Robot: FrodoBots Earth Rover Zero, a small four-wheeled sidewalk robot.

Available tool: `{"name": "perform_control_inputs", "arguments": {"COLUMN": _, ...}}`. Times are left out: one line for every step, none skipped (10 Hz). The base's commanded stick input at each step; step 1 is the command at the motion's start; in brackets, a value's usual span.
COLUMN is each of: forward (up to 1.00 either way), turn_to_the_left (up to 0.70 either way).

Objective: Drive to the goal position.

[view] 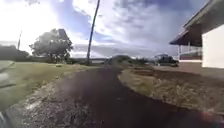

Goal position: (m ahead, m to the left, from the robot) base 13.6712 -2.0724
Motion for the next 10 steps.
{"name": "perform_control_inputs", "arguments": {"forward": 0.7, "turn_to_the_left": 0.23}}
{"name": "perform_control_inputs", "arguments": {"forward": 0.7, "turn_to_the_left": 0.35}}
{"name": "perform_control_inputs", "arguments": {"forward": 0.7, "turn_to_the_left": 0.35}}
{"name": "perform_control_inputs", "arguments": {"forward": 0.7, "turn_to_the_left": 0.0}}
{"name": "perform_control_inputs", "arguments": {"forward": 0.7, "turn_to_the_left": 0.0}}
{"name": "perform_control_inputs", "arguments": {"forward": 0.7, "turn_to_the_left": 0.0}}
{"name": "perform_control_inputs", "arguments": {"forward": 0.7, "turn_to_the_left": 0.0}}
{"name": "perform_control_inputs", "arguments": {"forward": 0.7, "turn_to_the_left": 0.0}}
{"name": "perform_control_inputs", "arguments": {"forward": 0.7, "turn_to_the_left": 0.0}}
{"name": "perform_control_inputs", "arguments": {"forward": 0.7, "turn_to_the_left": 0.0}}
